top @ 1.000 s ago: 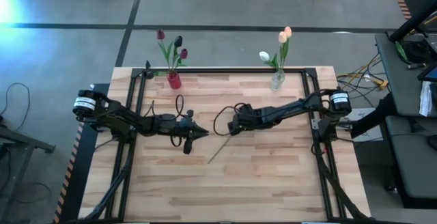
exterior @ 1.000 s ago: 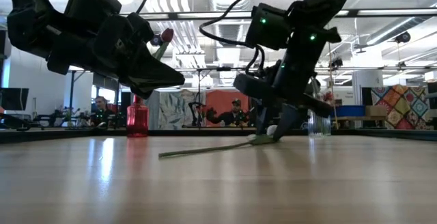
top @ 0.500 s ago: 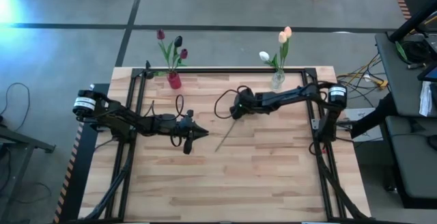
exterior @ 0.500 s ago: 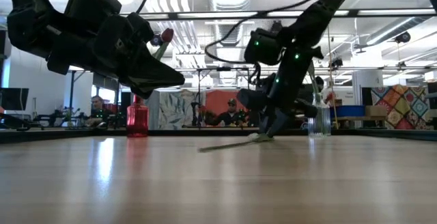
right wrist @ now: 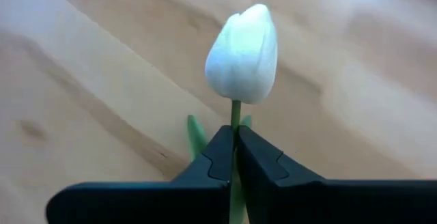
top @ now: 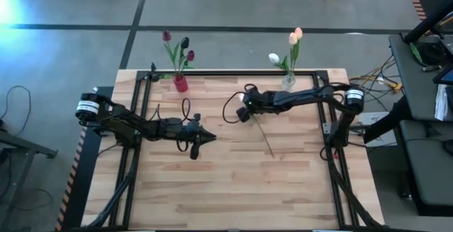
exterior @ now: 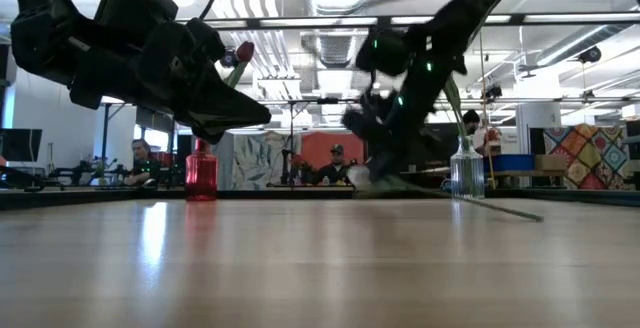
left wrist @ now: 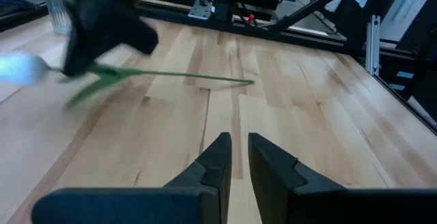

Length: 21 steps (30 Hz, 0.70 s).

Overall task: Sort flowers into vase by color
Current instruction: Put the white flower into the transparent vase

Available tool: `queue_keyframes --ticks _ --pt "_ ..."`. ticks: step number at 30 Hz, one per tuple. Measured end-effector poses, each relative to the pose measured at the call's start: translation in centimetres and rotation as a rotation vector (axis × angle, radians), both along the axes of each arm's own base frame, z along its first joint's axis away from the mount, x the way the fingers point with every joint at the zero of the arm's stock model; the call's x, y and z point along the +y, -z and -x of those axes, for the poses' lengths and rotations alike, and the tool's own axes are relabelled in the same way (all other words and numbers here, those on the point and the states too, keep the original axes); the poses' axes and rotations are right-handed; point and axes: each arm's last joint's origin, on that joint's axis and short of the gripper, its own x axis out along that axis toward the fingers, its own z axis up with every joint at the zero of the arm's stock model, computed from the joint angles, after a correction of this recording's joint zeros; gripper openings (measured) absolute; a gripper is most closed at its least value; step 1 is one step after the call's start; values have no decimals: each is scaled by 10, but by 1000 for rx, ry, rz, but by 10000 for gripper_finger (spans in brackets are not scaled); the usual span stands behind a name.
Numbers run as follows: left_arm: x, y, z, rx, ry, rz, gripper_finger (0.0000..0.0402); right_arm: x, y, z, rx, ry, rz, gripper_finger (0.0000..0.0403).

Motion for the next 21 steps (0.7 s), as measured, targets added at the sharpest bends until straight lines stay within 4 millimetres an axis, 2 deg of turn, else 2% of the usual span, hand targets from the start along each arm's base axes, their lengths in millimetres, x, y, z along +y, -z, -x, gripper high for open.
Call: queue_keyframes --ticks 5,10,16,21 --pt "0 -2 0 -16 3 -18 35 12 -41 -4 -114 -115 148 9" --pt "2 -3 -1 -33 -6 -26 35 42 -97 5 -230 -217 431 9" --pt "2 -5 -1 -53 -7 -26 35 73 -149 37 -318 -222 719 9" --pt "2 -6 -1 -62 -10 -26 35 87 -182 72 -411 -174 934 9"
